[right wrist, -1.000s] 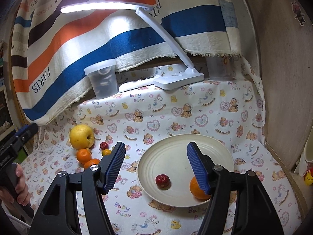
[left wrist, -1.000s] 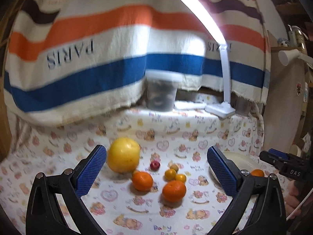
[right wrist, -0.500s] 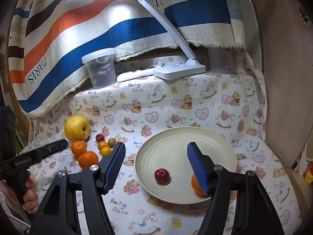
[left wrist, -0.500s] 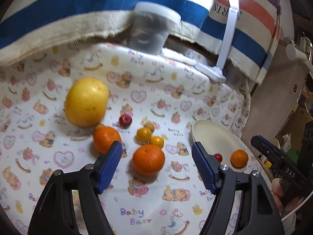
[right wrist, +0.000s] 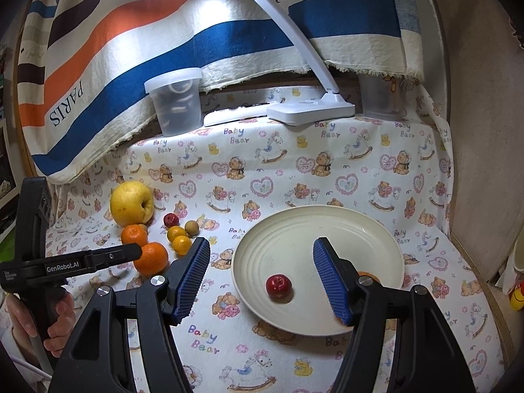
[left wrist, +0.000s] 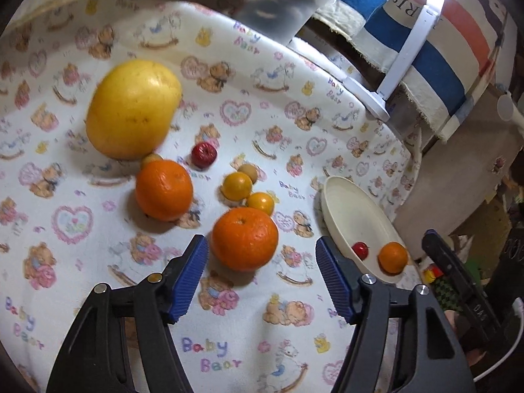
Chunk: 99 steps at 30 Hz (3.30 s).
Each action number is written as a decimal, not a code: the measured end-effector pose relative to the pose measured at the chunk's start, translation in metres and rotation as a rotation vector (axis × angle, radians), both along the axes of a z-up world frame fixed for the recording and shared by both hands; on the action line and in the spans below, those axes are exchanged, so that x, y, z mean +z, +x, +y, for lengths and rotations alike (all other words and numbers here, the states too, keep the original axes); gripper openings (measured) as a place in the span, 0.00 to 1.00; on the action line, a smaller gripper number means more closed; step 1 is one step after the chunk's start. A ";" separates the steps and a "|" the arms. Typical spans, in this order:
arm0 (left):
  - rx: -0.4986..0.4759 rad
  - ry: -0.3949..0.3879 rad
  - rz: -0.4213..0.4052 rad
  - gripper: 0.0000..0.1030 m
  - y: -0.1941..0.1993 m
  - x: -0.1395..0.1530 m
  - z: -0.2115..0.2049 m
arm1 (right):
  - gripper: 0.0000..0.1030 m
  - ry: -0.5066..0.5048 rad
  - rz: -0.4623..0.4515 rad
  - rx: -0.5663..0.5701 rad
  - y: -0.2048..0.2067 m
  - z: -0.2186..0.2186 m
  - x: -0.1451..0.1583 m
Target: Organize fruits
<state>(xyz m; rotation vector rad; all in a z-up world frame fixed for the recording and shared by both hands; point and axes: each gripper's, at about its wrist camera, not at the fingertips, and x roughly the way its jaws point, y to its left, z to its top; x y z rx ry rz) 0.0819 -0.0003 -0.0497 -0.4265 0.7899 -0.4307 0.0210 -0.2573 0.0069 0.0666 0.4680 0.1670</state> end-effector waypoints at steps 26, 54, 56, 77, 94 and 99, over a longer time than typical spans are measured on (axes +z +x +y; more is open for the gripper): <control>0.078 0.141 -0.013 0.36 -0.004 0.001 -0.008 | 0.65 -0.005 0.024 0.047 -0.003 0.013 -0.005; 0.074 0.445 -0.050 0.53 -0.013 0.004 -0.033 | 0.65 -0.023 0.034 0.040 -0.003 0.015 -0.008; 0.082 0.481 -0.053 0.47 -0.013 0.003 -0.034 | 0.65 -0.024 0.032 0.041 -0.003 0.016 -0.008; 0.106 0.437 -0.109 0.46 -0.026 0.013 -0.027 | 0.65 -0.032 0.057 0.030 0.002 0.015 -0.015; 0.294 0.398 -0.447 0.46 -0.064 0.067 0.001 | 0.65 -0.023 0.041 0.040 -0.001 0.014 -0.011; 0.314 0.376 -0.403 0.46 -0.055 0.062 0.012 | 0.64 0.016 0.033 0.074 -0.001 0.011 -0.005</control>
